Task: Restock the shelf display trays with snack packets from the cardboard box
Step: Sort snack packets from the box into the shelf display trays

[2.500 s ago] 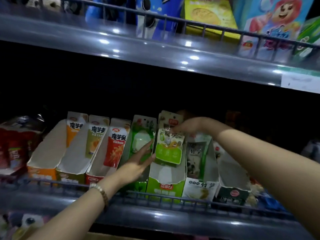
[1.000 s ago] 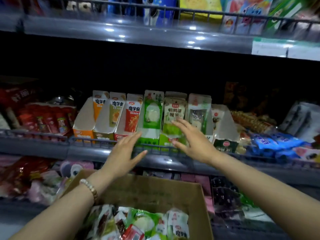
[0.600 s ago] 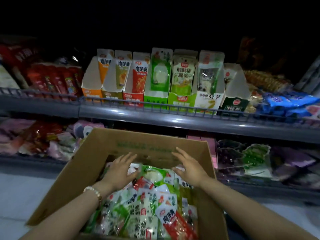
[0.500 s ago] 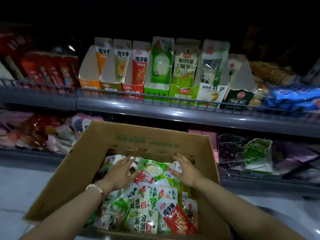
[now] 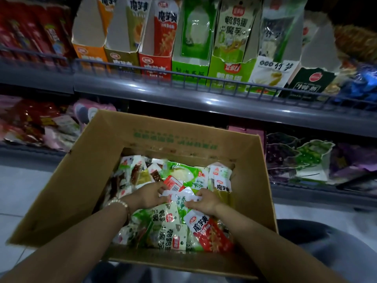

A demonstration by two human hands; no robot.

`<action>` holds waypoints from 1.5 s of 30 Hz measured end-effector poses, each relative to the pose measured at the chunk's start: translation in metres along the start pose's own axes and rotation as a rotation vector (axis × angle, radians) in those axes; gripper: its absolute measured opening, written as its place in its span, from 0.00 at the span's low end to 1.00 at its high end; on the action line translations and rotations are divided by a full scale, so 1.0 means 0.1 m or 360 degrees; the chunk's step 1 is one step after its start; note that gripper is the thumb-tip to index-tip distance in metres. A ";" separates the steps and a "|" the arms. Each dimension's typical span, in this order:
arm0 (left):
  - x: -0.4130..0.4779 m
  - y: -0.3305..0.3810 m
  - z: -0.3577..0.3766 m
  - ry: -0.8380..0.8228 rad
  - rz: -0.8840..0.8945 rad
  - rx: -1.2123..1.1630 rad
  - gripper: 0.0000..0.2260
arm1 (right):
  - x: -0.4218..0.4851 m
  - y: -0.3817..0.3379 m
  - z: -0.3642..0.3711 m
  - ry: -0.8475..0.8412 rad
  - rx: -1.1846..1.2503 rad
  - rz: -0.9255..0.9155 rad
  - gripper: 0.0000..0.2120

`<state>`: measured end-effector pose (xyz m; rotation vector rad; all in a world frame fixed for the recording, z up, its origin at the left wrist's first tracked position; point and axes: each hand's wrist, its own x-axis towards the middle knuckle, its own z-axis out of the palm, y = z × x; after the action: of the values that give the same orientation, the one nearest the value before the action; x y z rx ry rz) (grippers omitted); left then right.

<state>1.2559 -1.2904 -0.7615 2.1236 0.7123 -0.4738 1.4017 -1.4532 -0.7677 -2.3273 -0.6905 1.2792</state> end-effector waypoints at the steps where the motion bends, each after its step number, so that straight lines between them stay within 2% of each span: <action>1: 0.00 0.00 0.00 0.0032 0.0022 -0.0078 0.16 | -0.01 -0.01 0.03 0.0022 0.0059 -0.0036 0.28; 4: -0.01 -0.01 -0.02 0.0170 0.0089 -0.0163 0.10 | -0.06 -0.07 0.10 0.0098 0.0126 -0.0153 0.19; 8: -0.07 0.05 -0.03 0.0291 0.0191 -0.0213 0.11 | -0.14 -0.11 0.13 0.0254 0.0098 -0.0222 0.13; 11: -0.14 0.20 -0.08 0.0316 0.0262 -0.0482 0.10 | -0.21 -0.16 0.02 0.0278 0.0340 -0.0232 0.14; 13: -0.25 0.33 -0.19 0.0275 0.0287 -0.0748 0.08 | -0.34 -0.26 -0.14 0.0236 0.0499 -0.0368 0.08; 14: -0.33 0.40 -0.25 0.0220 0.0272 -0.0836 0.12 | -0.43 -0.33 -0.23 0.0195 0.0537 -0.0463 0.05; 16: -0.48 0.55 -0.30 0.0072 0.0222 -0.0862 0.26 | -0.60 -0.48 -0.42 0.0103 0.0588 -0.0669 0.06; 17: -0.55 0.61 -0.32 0.0010 0.0241 -0.0792 0.27 | -0.68 -0.56 -0.51 0.0077 0.0612 -0.0720 0.05; 20: -0.75 0.80 -0.37 -0.0055 0.0299 -0.0763 0.16 | -0.90 -0.82 -0.81 0.0201 0.0730 -0.0838 0.07; 23: -0.95 1.00 -0.44 0.0023 0.0310 -0.0949 0.14 | -1.13 -1.10 -1.04 0.0386 0.1077 -0.0955 0.07; 27: -1.20 1.20 -0.46 -0.0053 0.0358 -0.1267 0.19 | -1.32 -1.34 -1.24 0.0450 0.1691 -0.0997 0.06; 29: -1.31 1.32 -0.48 0.0104 0.0459 -0.1387 0.16 | -1.42 -1.42 -1.25 0.0488 0.1806 -0.0979 0.09; 32: -1.45 1.49 -0.52 0.0569 0.0580 -0.1486 0.16 | -1.60 -1.48 -1.10 0.0413 0.1706 -0.1028 0.20; 33: -1.47 1.51 -0.53 0.0705 0.0626 -0.1480 0.17 | -1.66 -1.48 -1.02 0.0351 0.1614 -0.1024 0.20; 35: -1.52 1.52 -0.55 0.0899 0.0699 -0.1450 0.17 | -1.79 -1.46 -0.90 0.0265 0.1408 -0.0999 0.15; 38: -1.59 1.52 -0.59 0.1041 0.0752 -0.1439 0.18 | -1.85 -1.41 -0.83 0.0461 0.1320 -0.0999 0.08; 40: -1.63 1.51 -0.63 0.1091 0.0783 -0.1568 0.18 | -1.81 -1.38 -0.83 0.0572 0.1530 -0.0941 0.07; 42: -1.68 1.49 -0.68 0.1079 0.0788 -0.1739 0.20 | -1.78 -1.34 -0.87 0.0578 0.1795 -0.0882 0.08; 45: -1.74 1.47 -0.76 0.1023 0.0782 -0.1780 0.20 | -1.78 -1.35 -0.93 0.0530 0.1850 -0.0951 0.09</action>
<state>1.2219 -1.3588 -0.5342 1.2369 0.5467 0.7646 1.3686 -1.4596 -0.5280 -1.1844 -0.3177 0.6668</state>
